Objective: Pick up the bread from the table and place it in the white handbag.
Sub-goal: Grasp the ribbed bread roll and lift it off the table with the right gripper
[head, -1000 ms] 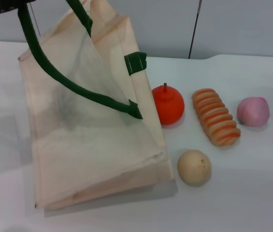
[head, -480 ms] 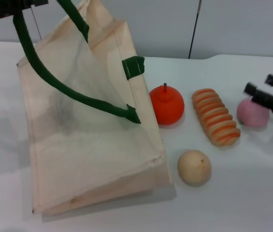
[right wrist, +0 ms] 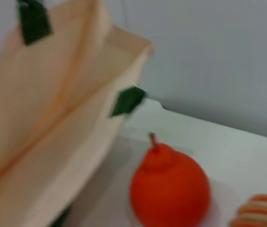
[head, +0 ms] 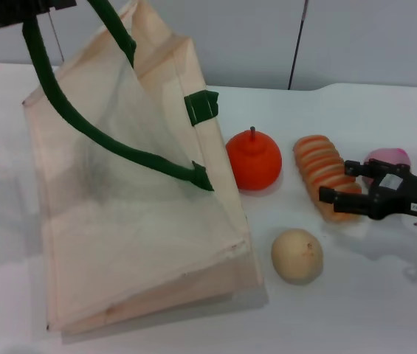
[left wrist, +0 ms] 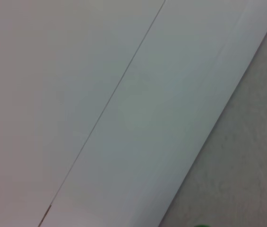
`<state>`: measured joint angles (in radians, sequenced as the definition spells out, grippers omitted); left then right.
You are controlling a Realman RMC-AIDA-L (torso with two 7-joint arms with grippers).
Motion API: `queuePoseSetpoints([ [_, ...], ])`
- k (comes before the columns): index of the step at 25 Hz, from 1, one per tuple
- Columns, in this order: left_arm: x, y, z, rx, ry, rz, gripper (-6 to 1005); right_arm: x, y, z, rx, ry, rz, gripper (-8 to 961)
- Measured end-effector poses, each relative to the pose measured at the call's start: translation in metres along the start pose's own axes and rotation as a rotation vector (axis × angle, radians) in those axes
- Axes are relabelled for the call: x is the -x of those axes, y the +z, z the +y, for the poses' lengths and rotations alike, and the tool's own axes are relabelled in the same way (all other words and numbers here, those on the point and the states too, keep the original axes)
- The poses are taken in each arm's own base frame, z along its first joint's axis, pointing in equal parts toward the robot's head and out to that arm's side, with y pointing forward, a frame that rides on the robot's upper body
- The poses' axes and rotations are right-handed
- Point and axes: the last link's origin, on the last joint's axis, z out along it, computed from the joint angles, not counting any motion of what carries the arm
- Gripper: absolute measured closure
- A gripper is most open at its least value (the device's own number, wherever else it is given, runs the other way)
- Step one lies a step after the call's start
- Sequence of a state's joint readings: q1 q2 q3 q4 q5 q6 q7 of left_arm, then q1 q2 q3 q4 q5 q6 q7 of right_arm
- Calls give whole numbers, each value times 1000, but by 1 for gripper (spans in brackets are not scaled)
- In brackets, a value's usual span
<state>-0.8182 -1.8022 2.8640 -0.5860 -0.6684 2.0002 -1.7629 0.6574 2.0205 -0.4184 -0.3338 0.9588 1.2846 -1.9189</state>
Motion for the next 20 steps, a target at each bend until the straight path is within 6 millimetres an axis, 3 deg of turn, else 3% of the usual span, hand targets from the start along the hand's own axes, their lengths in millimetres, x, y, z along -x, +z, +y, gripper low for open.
queuePoseSetpoints([
  [10, -1, 2, 0, 1, 2, 0, 990, -3, 22, -11, -109, 23, 80, 73],
  [20, -1, 4, -1, 1, 5, 2, 989, -7, 27, -9, -101, -28, 110, 75],
])
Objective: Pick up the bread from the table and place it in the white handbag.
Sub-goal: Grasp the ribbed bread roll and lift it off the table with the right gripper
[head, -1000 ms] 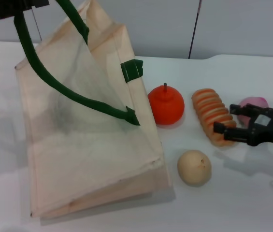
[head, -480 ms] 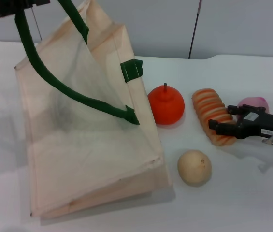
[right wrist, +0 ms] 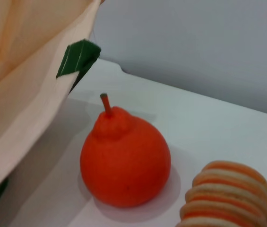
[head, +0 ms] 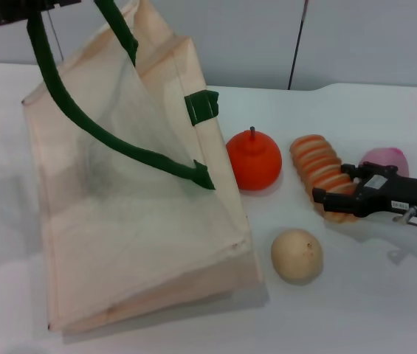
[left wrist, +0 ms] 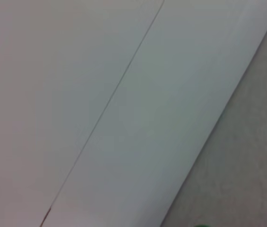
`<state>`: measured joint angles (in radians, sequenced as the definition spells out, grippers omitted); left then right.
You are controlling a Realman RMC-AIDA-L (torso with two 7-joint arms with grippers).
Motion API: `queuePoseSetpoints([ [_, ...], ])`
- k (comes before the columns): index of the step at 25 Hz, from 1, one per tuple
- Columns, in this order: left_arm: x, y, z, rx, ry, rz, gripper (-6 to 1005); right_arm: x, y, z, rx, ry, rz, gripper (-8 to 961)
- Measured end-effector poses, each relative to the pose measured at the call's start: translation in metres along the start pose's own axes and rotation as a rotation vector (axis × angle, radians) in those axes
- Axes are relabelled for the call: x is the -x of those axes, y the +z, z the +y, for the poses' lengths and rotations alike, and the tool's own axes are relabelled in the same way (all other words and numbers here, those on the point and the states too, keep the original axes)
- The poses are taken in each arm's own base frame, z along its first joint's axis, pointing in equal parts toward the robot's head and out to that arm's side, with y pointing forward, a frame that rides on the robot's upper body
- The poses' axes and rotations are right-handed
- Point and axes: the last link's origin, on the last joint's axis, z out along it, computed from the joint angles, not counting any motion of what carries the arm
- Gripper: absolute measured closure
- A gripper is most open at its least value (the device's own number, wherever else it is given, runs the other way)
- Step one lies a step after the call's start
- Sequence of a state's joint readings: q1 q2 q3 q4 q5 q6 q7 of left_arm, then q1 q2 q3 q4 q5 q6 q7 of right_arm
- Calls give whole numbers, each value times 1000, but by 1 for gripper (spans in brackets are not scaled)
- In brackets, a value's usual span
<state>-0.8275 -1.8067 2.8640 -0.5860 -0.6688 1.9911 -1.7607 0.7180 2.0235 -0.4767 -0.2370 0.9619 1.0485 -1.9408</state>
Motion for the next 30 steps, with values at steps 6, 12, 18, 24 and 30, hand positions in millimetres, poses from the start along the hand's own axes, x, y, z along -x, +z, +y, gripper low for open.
queuePoseSetpoints([
  [6, 1, 0, 0, -3, -2, 1, 987, -2, 1, -1, -11, -19, 4, 77],
  [12, 1, 0, -1, -4, 0, 1, 986, -3, -1, -2, -23, -33, -5, 129],
  [18, 2, 0, -1, -3, -2, 1, 985, -4, -1, -3, -32, -54, 3, 220],
  [24, 1, 0, 0, 0, -5, 0, 984, -2, -3, -5, -37, -55, -7, 347],
  [30, 1, 0, 0, 3, -5, -1, 983, 2, -7, -5, -36, -38, -63, 400],
])
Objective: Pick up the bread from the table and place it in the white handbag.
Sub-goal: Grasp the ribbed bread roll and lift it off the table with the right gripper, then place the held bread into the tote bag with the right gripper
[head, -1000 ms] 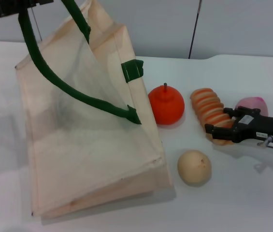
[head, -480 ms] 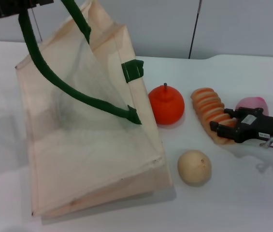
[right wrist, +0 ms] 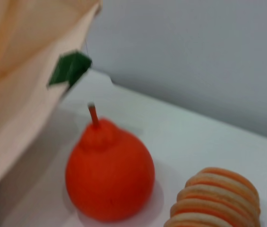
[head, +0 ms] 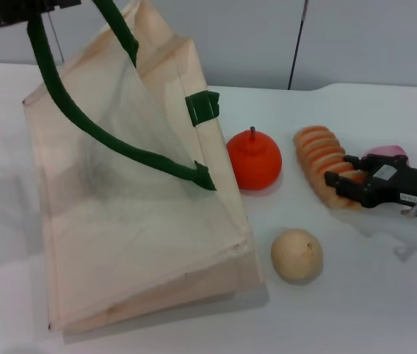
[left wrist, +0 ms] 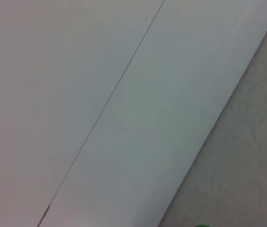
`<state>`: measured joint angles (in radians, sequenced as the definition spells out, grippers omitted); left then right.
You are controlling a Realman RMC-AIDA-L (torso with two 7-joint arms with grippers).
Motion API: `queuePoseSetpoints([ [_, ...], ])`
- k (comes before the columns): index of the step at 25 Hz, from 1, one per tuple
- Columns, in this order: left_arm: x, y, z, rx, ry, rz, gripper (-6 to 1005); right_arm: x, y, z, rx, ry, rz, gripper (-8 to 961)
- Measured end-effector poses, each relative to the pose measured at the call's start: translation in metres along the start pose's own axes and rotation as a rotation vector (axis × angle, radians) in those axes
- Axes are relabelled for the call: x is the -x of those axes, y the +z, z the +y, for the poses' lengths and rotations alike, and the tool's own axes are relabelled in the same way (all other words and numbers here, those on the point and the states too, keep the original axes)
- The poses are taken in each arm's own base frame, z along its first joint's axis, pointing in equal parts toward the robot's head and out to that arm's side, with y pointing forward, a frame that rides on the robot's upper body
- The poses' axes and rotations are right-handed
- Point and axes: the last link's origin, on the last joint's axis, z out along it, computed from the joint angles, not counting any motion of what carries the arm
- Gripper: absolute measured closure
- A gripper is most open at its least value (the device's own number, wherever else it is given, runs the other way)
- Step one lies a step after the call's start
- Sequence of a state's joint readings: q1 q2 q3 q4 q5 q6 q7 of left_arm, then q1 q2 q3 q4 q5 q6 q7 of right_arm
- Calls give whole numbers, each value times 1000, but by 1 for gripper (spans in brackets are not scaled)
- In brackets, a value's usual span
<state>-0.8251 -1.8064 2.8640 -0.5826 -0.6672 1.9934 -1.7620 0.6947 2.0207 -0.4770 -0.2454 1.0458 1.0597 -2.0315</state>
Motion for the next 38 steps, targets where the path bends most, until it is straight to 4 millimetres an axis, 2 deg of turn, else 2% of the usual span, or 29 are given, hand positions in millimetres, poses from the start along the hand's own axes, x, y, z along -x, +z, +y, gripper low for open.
queuePoseSetpoints([
  [7, 0, 0, 0, 1, -2, -3, 982, 6, -7, 3, 31, 6, -72, 463],
  [15, -4, 11, 2, 26, 3, -31, 981, 40, -20, 19, 205, -75, -233, 502],
  [26, -11, 30, 5, 64, 18, -66, 979, 72, 14, 60, 462, -260, -172, 601],
  [32, -14, 35, 6, 79, 23, -68, 978, 90, 39, 70, 481, -326, -120, 654],
  [38, -15, 41, 8, 92, 27, -71, 977, 97, 52, 74, 462, -344, -107, 677],
])
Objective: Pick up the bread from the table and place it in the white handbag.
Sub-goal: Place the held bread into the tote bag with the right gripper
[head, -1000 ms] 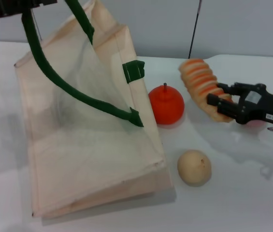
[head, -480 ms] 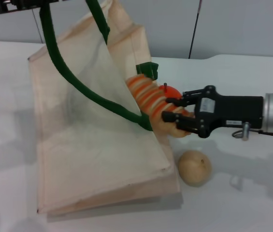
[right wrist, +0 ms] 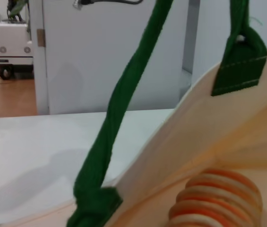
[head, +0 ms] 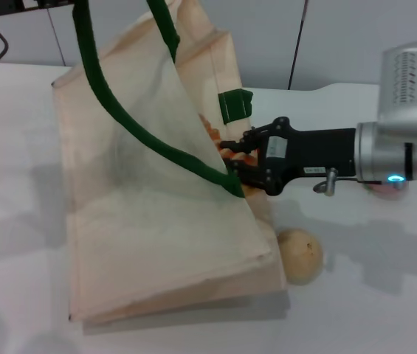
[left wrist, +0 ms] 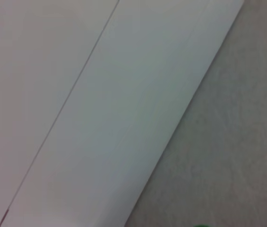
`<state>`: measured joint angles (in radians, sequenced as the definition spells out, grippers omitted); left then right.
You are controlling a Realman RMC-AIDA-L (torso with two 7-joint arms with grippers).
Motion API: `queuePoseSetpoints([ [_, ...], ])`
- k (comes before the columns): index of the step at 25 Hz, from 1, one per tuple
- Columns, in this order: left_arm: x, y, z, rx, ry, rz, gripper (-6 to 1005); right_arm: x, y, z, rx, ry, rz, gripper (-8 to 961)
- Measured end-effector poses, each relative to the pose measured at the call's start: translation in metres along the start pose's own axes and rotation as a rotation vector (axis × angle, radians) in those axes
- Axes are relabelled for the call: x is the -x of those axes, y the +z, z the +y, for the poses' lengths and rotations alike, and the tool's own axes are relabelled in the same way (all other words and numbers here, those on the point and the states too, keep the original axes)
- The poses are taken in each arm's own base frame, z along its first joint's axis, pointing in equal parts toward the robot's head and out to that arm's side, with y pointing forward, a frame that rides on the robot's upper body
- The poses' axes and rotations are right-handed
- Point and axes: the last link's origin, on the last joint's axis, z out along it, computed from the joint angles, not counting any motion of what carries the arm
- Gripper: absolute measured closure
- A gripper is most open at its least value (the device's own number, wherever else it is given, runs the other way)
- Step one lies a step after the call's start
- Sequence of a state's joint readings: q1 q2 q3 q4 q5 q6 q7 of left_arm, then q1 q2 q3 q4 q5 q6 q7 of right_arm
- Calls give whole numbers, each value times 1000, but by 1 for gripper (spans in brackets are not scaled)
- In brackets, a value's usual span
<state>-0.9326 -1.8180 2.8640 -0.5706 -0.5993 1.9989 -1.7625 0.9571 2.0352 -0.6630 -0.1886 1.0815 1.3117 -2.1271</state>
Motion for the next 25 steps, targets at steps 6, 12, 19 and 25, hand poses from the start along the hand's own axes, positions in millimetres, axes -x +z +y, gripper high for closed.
queuePoseSetpoints([
  [6, 1, 1, 0, 1, -1, -4, 976, 4, 7, 5, 32, -13, -7, 700],
  [12, 1, 1, 0, 1, 0, -5, 975, 5, 7, 9, 50, -46, -29, 706],
  [19, 1, 1, 0, 2, 0, -3, 974, 4, 6, 7, 31, -33, -35, 452],
  [25, 2, 0, 0, -2, -3, -1, 972, 3, 4, 6, 21, -25, -41, 215],
])
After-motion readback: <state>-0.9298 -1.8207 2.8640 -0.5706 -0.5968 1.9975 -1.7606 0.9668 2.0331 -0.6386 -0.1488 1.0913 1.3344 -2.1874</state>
